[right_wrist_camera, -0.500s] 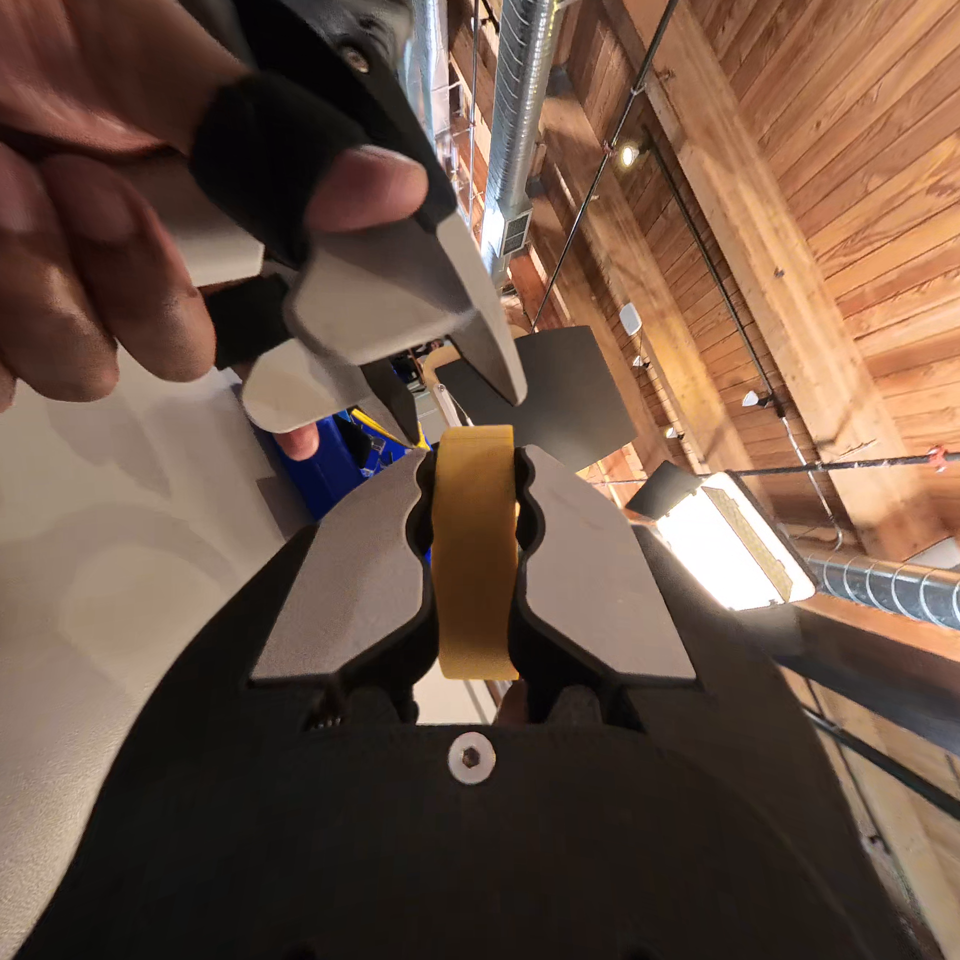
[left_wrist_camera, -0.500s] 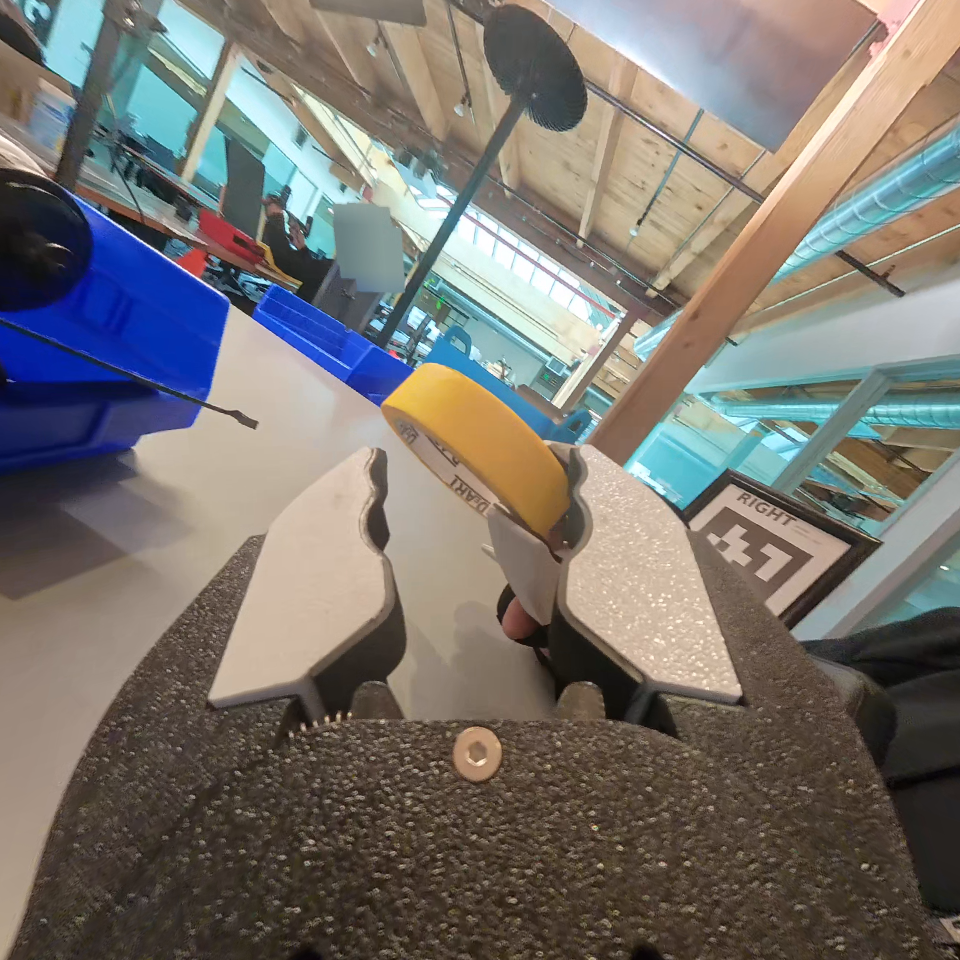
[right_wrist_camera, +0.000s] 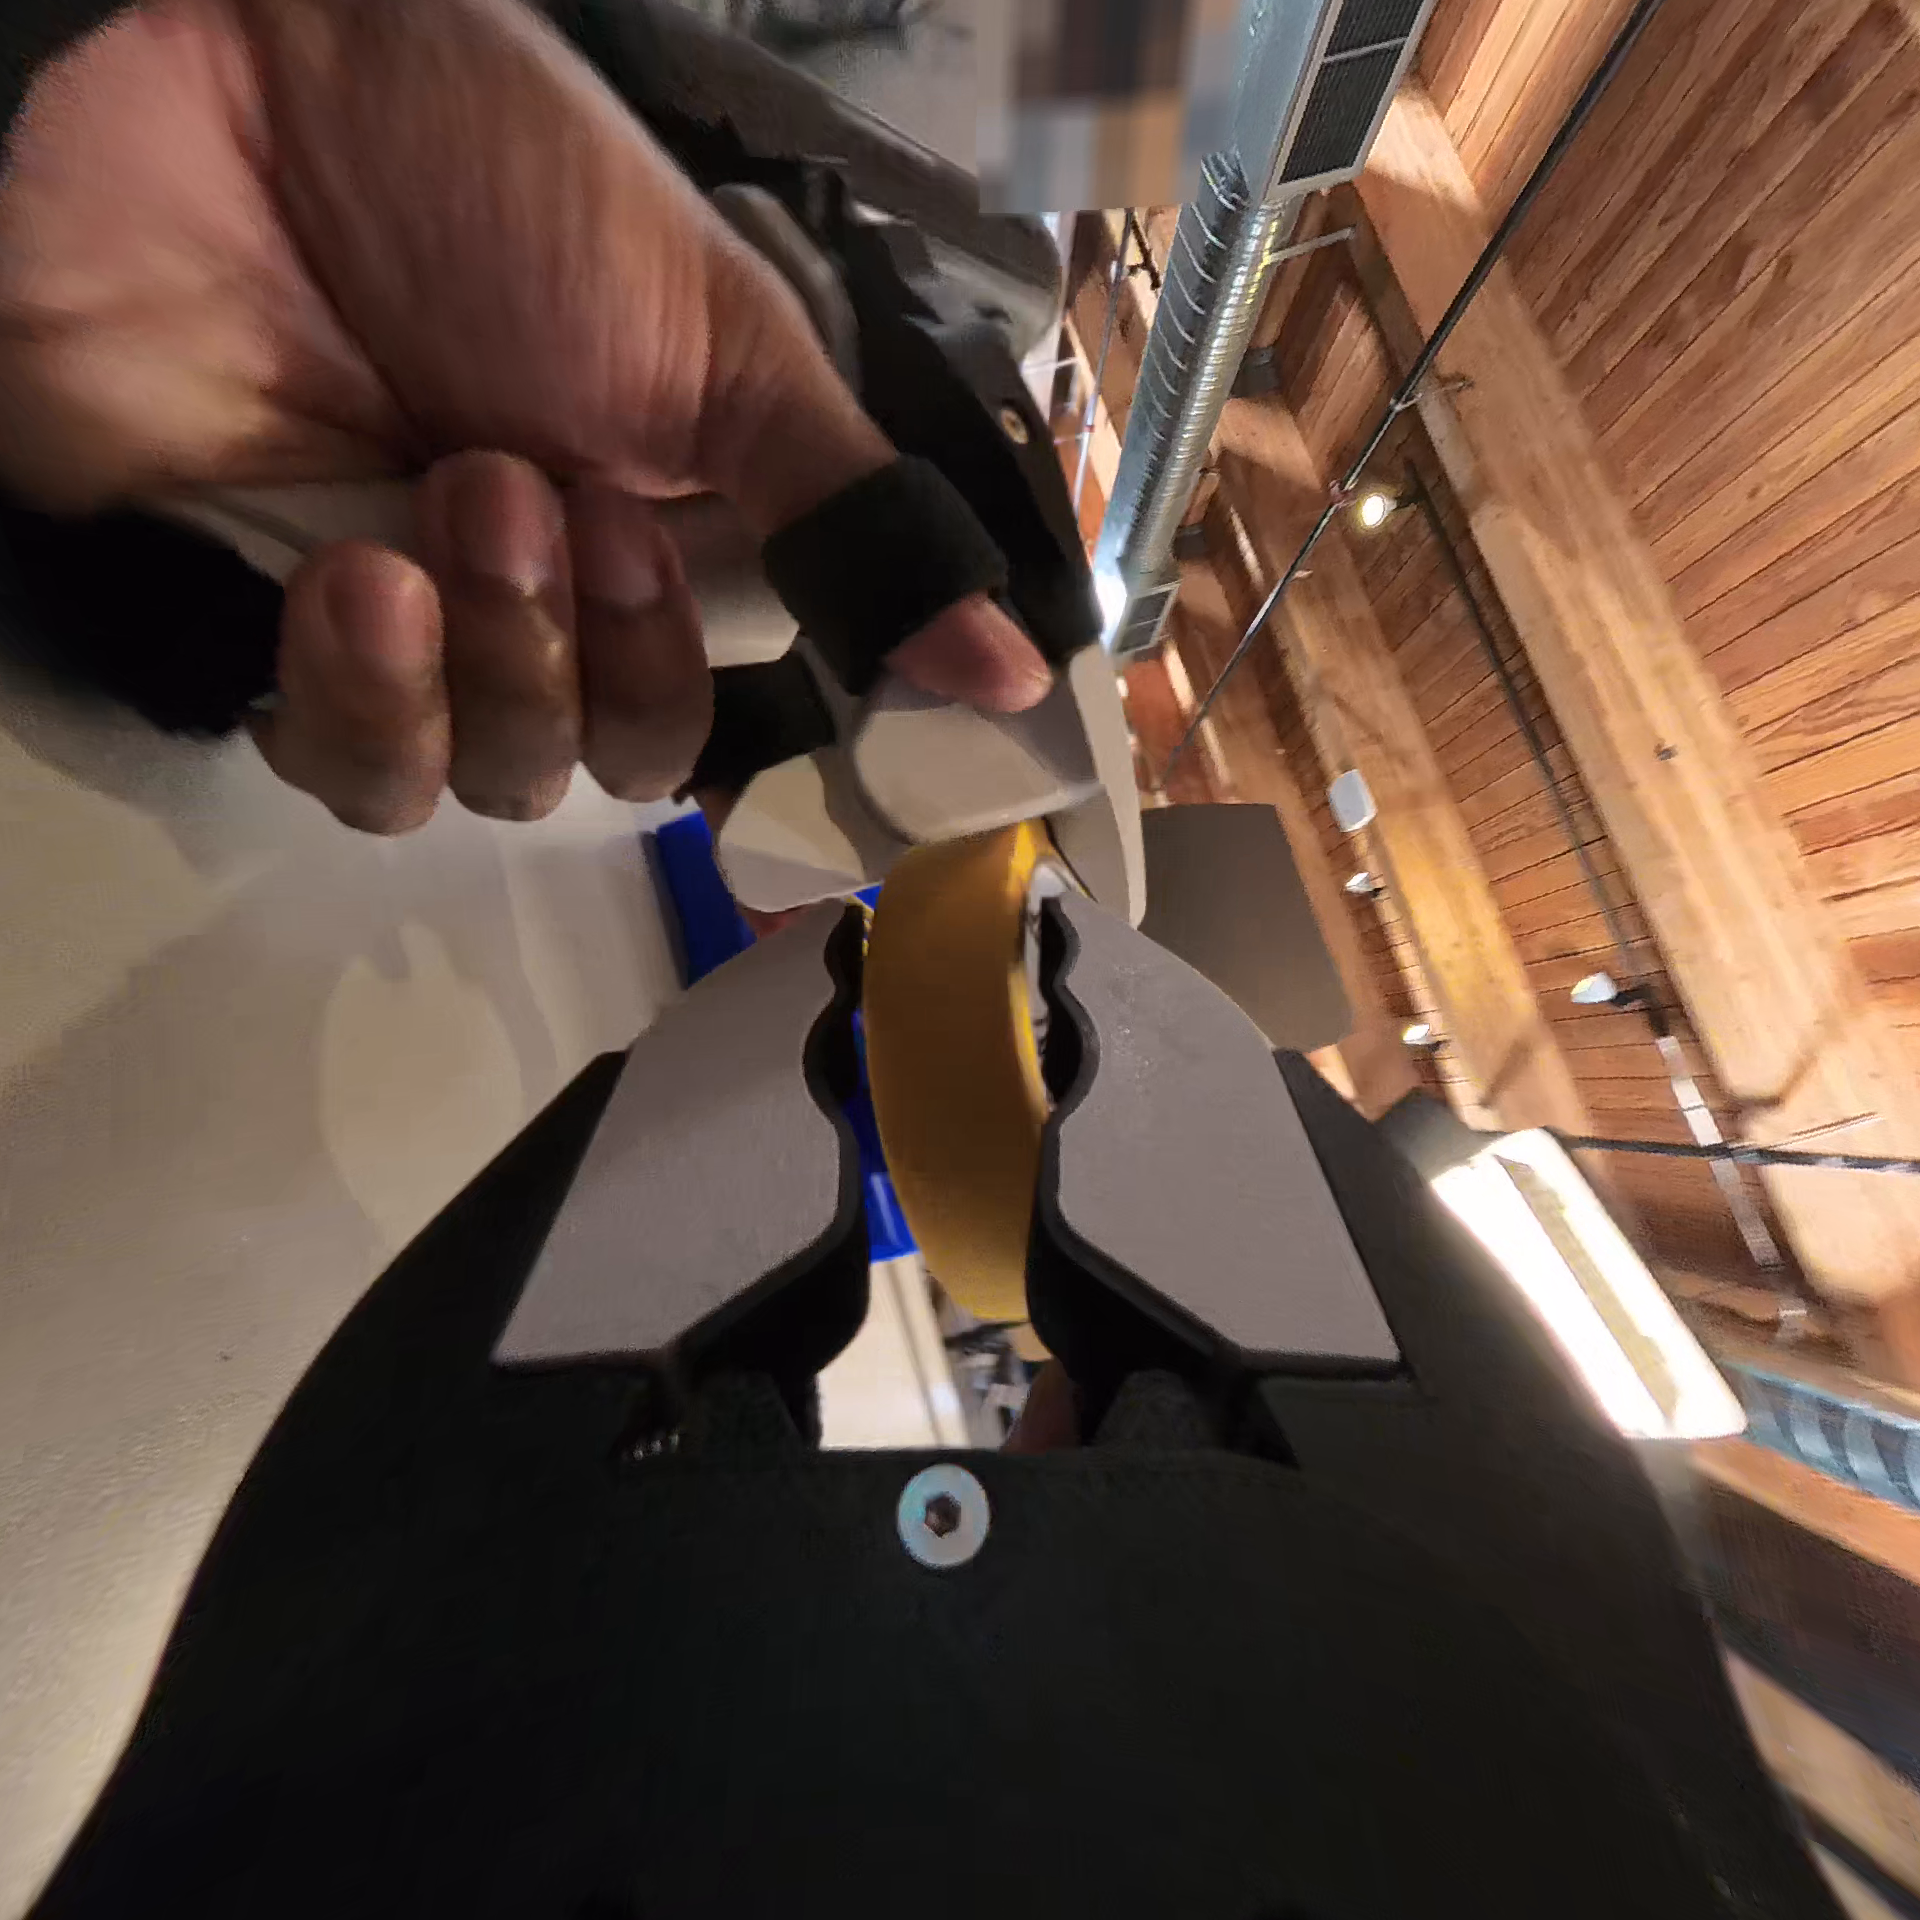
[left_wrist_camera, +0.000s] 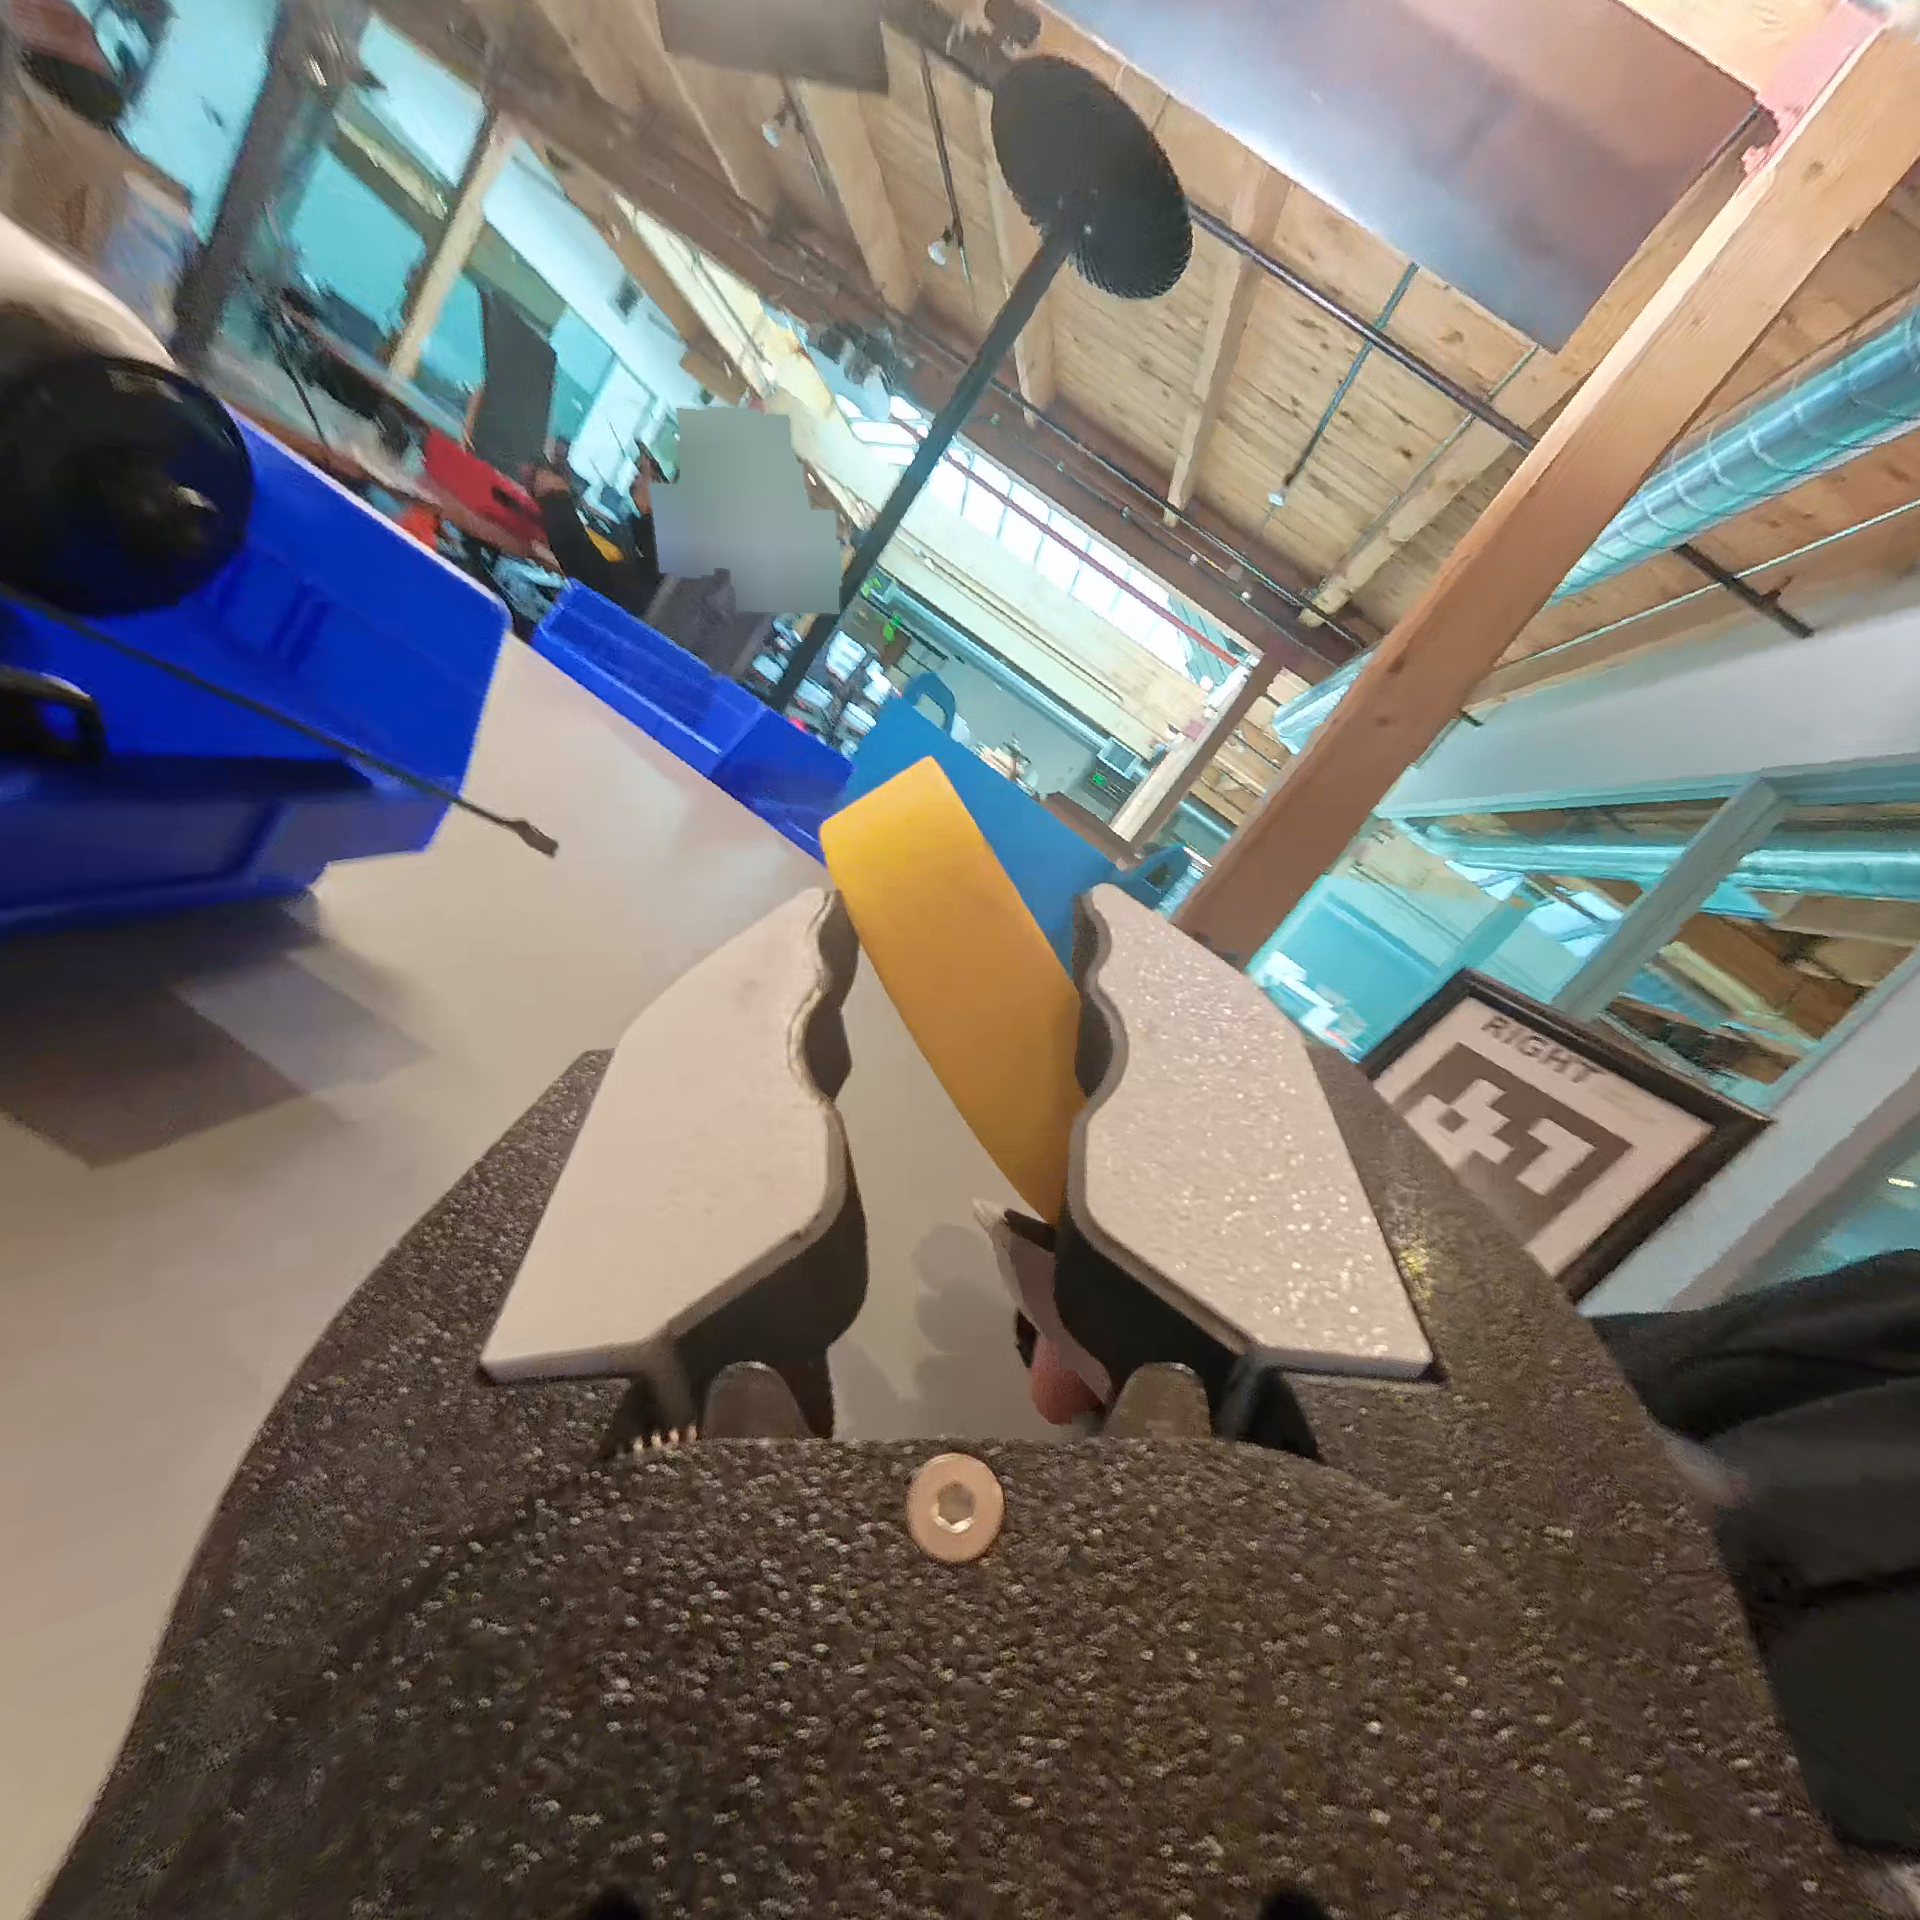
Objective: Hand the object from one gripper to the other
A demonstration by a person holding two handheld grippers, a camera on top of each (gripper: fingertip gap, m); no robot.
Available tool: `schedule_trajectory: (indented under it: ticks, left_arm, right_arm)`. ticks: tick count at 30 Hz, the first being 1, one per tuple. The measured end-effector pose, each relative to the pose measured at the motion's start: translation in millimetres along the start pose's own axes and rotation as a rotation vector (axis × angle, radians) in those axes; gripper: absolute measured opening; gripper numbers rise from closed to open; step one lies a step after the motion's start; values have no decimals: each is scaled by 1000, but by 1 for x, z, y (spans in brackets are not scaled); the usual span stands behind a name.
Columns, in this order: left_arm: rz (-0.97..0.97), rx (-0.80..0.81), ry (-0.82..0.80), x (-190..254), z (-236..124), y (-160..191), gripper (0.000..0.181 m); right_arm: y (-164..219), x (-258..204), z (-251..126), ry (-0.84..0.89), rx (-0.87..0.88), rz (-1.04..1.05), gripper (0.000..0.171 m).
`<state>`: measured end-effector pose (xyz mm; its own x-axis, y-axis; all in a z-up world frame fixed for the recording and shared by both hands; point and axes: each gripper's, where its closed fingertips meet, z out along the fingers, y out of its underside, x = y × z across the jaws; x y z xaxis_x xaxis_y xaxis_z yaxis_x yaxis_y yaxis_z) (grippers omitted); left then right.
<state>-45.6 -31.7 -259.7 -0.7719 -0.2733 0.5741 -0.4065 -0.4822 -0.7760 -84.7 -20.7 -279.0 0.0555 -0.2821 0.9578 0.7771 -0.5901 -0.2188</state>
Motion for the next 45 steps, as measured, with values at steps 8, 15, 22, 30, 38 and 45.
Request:
schedule_trajectory:
  ticks: [8, 15, 22, 30, 38, 45]
  left_arm:
    - [140, 173, -149, -15, -21, -31, 31]
    - [455, 95, -142, 13, -8, -19, 31]
    - [862, -93, -93, 40, 13, 25, 31]
    - [701, -4, -72, 41, 11, 9, 66]
    - [703, -124, -45, 40, 19, 31, 66]
    - [771, -121, -80, 39, 20, 32, 58]
  right_arm:
    - [25, 37, -6, -80, 104, 757, 47]
    - [58, 47, -4, -52, 25, 986, 41]
    - [53, 38, -1, 29, -73, 620, 21]
    - [77, 54, -5, 110, -132, 768, 10]
    - [108, 66, -13, 141, -112, 1185, 10]
    - [104, 62, -10, 89, -78, 1267, 10]
